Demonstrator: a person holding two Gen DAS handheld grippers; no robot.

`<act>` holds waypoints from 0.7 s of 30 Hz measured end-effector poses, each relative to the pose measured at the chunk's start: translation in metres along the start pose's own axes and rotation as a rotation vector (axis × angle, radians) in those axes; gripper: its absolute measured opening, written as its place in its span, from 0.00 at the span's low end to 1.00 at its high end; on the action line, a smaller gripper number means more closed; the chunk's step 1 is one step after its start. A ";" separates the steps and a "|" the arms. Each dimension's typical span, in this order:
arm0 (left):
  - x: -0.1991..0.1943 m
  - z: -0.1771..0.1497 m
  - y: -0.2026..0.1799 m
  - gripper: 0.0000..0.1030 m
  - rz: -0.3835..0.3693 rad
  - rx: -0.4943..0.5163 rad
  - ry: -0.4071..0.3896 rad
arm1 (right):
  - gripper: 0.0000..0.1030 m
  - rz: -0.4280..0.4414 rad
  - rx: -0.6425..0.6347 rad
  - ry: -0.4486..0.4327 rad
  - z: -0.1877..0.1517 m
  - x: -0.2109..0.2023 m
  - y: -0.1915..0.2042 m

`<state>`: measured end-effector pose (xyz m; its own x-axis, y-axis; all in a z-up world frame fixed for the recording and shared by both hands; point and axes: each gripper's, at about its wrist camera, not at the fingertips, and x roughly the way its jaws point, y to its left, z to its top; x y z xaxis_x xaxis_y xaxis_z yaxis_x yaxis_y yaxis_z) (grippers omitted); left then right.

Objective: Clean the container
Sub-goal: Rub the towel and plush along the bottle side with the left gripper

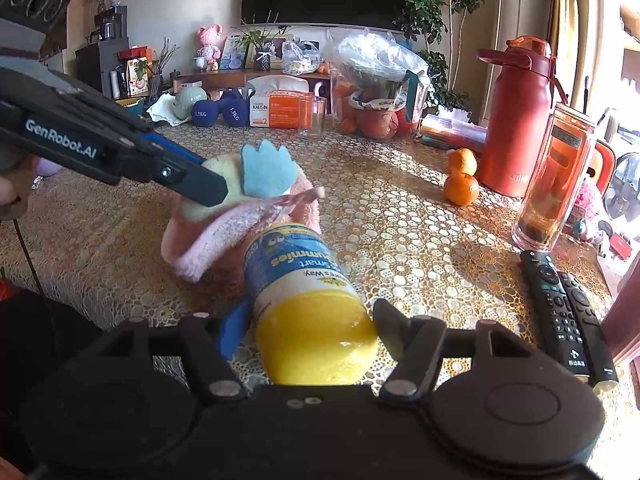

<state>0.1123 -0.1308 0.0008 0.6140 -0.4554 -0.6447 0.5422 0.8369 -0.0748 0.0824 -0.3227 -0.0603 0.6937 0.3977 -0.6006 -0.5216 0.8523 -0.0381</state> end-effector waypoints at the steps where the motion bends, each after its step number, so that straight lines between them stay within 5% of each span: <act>1: 0.002 0.001 -0.005 0.23 -0.001 0.017 0.000 | 0.64 -0.001 -0.001 0.000 0.000 0.000 0.000; 13: 0.044 -0.009 0.010 0.23 0.087 0.039 0.089 | 0.61 0.016 0.012 0.010 0.002 0.002 0.000; 21: 0.026 -0.020 0.004 0.24 0.096 0.119 0.077 | 0.61 0.013 -0.054 0.048 0.003 0.004 0.007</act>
<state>0.1191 -0.1334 -0.0319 0.6228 -0.3465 -0.7015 0.5501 0.8315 0.0777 0.0832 -0.3145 -0.0607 0.6624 0.3909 -0.6391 -0.5578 0.8268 -0.0723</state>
